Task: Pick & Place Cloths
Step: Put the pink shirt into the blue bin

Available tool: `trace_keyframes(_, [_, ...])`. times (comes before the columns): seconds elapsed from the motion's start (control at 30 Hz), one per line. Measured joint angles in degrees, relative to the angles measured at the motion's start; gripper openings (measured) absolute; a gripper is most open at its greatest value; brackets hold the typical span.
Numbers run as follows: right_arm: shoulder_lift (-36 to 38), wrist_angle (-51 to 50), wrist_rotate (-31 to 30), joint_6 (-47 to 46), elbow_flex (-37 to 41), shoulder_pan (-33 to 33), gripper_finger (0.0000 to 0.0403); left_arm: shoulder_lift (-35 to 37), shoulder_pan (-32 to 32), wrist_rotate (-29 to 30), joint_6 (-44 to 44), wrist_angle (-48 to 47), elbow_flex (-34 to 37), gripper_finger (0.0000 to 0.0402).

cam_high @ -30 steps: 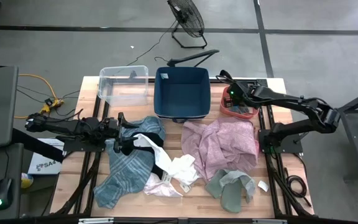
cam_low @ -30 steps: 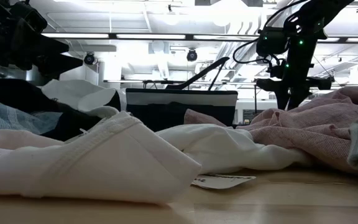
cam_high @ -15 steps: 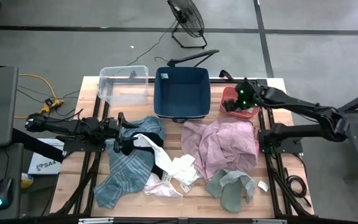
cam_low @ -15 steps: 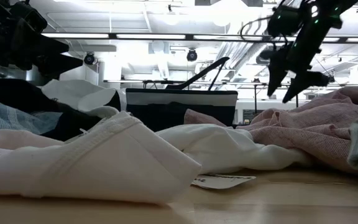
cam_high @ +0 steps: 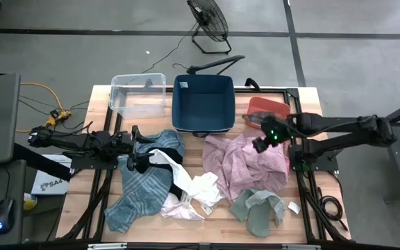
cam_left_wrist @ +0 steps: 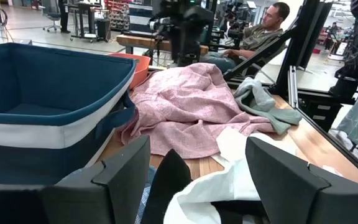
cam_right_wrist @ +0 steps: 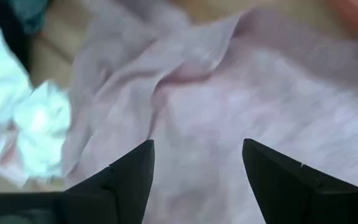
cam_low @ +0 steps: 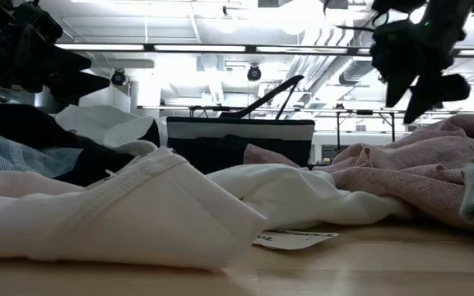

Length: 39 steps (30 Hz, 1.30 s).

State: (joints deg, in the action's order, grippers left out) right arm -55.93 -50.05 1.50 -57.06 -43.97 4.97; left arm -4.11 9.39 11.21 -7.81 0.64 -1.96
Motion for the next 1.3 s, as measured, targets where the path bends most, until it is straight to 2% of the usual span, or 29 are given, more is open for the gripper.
trace_keyframes(0.2, [-0.72,-0.22,-4.28,-7.14,0.00,-10.69,0.0236,-0.01,0.02,-0.01,0.00,0.00,0.00,0.0257])
trace_keyframes(0.4, [-4.35,-0.59,-9.96,-10.66,0.00,-17.66,0.0236,-0.01,0.02,-0.01,0.00,0.00,0.00,0.0257])
trace_keyframes(0.6, [-9.38,-2.35,-12.85,-9.90,0.00,-20.08,0.0236,0.02,0.02,-0.01,0.00,0.00,0.00,0.0257])
trace_keyframes(0.8, [-13.48,-1.55,-11.47,-8.11,0.00,-20.71,0.0236,0.00,0.00,-0.01,-0.01,0.01,0.00,0.0257])
trace_keyframes(0.9, [-14.75,-1.60,-8.72,-5.76,0.00,-20.01,0.0241,0.02,0.02,-0.01,0.00,0.02,0.00,0.0257])
trace_keyframes(1.0, [-15.46,-1.20,-6.97,-3.80,0.00,-19.21,0.0267,0.00,0.01,0.00,-0.02,0.01,0.00,0.0257])
trace_keyframes(1.3, [-19.48,2.30,-8.61,2.49,0.00,-16.75,0.0383,0.00,0.02,-0.01,0.00,0.00,0.00,0.0257])
